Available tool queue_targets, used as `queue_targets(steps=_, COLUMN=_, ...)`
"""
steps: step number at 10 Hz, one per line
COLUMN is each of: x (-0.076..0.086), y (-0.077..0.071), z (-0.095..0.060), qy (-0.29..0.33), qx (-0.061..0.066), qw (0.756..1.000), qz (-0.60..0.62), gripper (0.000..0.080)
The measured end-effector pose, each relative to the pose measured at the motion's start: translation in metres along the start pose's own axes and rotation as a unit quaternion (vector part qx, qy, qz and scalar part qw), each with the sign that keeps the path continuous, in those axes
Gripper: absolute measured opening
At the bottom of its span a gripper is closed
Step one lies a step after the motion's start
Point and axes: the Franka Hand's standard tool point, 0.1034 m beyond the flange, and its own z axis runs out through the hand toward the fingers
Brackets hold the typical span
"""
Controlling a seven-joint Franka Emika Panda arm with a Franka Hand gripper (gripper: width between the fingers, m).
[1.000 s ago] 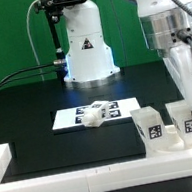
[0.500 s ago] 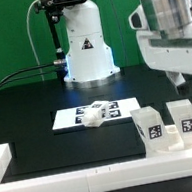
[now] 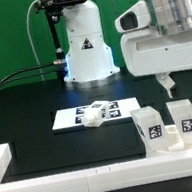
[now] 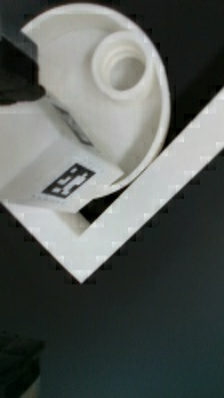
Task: Assemble stool
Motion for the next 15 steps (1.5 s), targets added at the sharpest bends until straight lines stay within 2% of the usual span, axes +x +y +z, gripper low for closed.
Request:
queue_targets(steps=1, x=0.005, y=-0.002, z=-0.004, qy=0.003, qx=-0.001, qw=0.994, qz=-0.11, gripper=0.0649)
queue_targets(steps=2, x=0.003, y=-0.002, z=-0.001, qy=-0.008, qx=-0.017, qw=0.982, qz=-0.189, gripper=0.0649)
queue_targets(steps=3, x=0.006, y=-0.002, z=0.002, qy=0.006, qx=-0.012, qw=0.981, qz=-0.194, gripper=0.0649)
queue_targets(steps=6, x=0.008, y=0.003, z=0.002, qy=0.005, qx=-0.02, qw=0.956, qz=-0.294, gripper=0.0649)
queue_targets(steps=8, x=0.015, y=0.004, z=-0.001, qy=0.013, qx=-0.058, qw=0.866, qz=-0.497, gripper=0.0649)
queue_targets(steps=9, x=0.013, y=0.007, z=0.002, qy=-0.01, qx=-0.077, qw=0.814, qz=-0.575, gripper=0.0649)
queue_targets(steps=10, x=0.012, y=0.005, z=0.006, qy=-0.028, qx=-0.089, qw=0.775, qz=-0.625, gripper=0.0649)
queue_targets(steps=11, x=0.017, y=0.002, z=0.005, qy=-0.006, qx=-0.088, qw=0.772, qz=-0.63, gripper=0.0649)
queue_targets(steps=14, x=0.018, y=0.008, z=0.006, qy=-0.017, qx=-0.093, qw=0.718, qz=-0.689, gripper=0.0649)
queue_targets(steps=15, x=0.012, y=0.013, z=0.014, qy=-0.036, qx=-0.095, qw=0.701, qz=-0.706, gripper=0.0649)
